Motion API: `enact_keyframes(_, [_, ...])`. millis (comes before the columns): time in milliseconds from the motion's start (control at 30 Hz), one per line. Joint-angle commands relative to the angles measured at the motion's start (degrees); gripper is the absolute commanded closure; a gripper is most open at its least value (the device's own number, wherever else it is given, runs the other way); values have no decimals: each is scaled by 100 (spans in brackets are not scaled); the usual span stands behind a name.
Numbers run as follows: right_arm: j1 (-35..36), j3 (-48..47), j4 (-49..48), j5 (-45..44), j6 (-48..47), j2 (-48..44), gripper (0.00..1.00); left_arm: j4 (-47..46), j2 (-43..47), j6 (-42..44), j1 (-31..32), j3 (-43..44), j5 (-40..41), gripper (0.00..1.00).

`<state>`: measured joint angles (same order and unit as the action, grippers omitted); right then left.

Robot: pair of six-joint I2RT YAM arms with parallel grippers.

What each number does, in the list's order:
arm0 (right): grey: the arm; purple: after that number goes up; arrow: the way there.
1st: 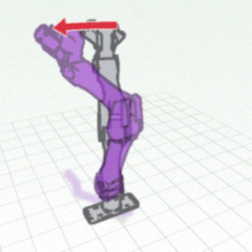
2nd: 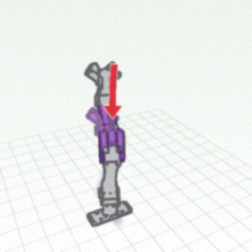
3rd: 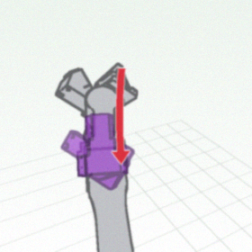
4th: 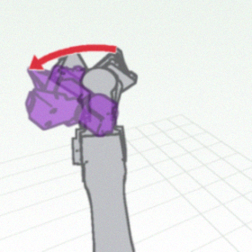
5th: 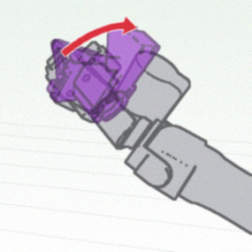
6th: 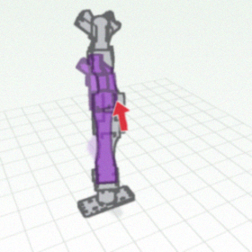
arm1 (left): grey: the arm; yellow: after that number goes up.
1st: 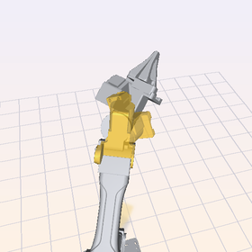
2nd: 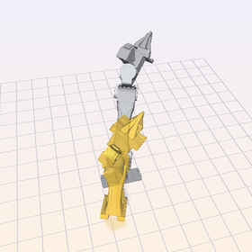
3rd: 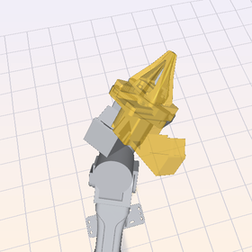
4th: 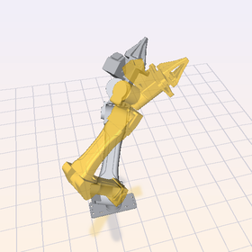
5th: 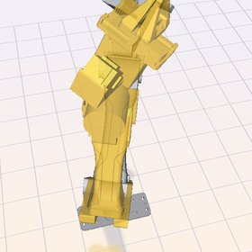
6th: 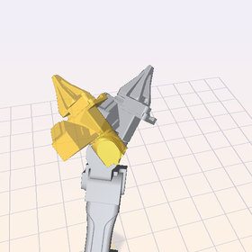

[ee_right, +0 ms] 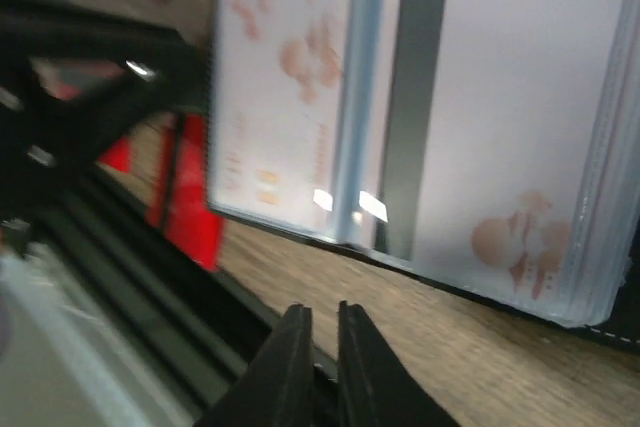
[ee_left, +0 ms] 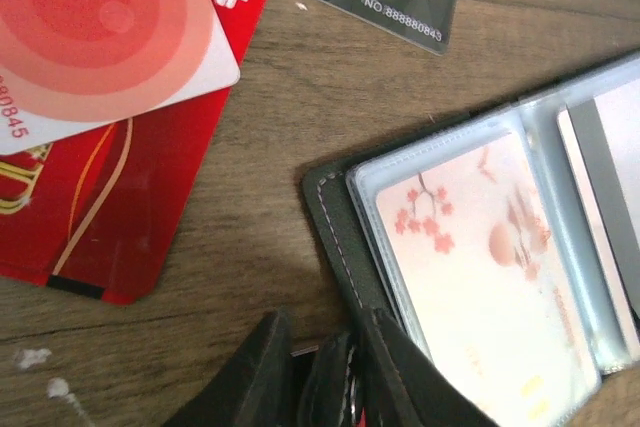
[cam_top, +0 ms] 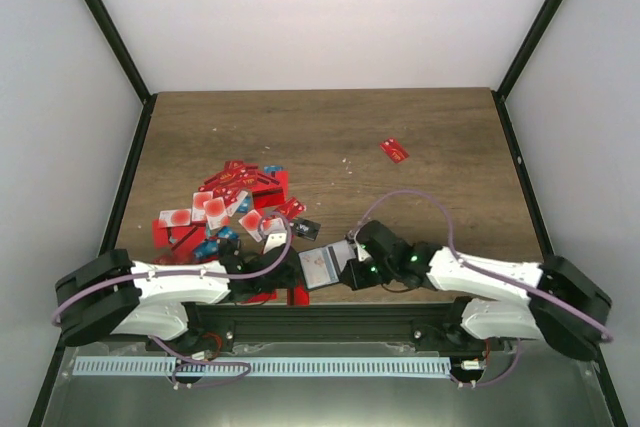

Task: Put the credit cards into the card holder

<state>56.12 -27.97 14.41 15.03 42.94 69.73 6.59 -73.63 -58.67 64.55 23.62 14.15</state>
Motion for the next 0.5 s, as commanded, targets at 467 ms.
enact_keyframes(467, [-2307, 174, -256, 1119, -862, -227, 55, 1941, 36, 1015, 365, 1709, 462, 64])
